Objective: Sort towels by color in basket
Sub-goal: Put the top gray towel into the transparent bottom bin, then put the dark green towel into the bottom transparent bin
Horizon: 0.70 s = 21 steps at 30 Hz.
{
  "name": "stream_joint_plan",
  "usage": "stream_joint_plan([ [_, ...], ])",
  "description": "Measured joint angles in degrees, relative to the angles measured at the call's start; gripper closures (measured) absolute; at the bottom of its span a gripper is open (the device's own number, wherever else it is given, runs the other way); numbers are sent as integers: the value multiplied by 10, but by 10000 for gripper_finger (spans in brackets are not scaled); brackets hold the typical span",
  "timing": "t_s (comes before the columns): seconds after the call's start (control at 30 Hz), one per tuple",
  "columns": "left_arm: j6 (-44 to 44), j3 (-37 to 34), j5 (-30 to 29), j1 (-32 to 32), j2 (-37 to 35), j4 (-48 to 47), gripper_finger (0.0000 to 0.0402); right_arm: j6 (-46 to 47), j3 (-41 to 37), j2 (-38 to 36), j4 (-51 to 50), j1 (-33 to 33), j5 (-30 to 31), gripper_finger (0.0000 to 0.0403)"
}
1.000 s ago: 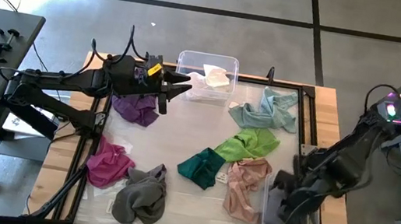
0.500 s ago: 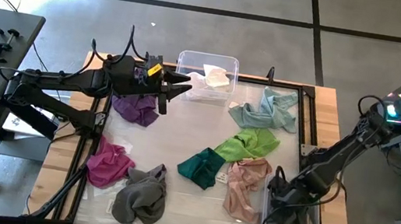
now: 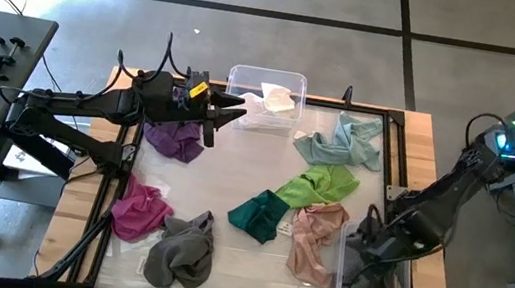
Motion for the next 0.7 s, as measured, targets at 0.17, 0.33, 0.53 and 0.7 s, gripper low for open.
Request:
stream_joint_plan([
  [0.17,1,0,0,0,1,2,271,-34,127,0,-65,-12,119,304],
  [0.33,-9,0,0,-1,13,11,271,-84,189,-1,-63,-51,285,272],
  [0.53,-25,0,0,-22,25,13,271,-237,153,0,78,-129,360,234],
  [0.7,-53,0,0,-60,27,14,274,-397,57,7,276,-188,388,209],
])
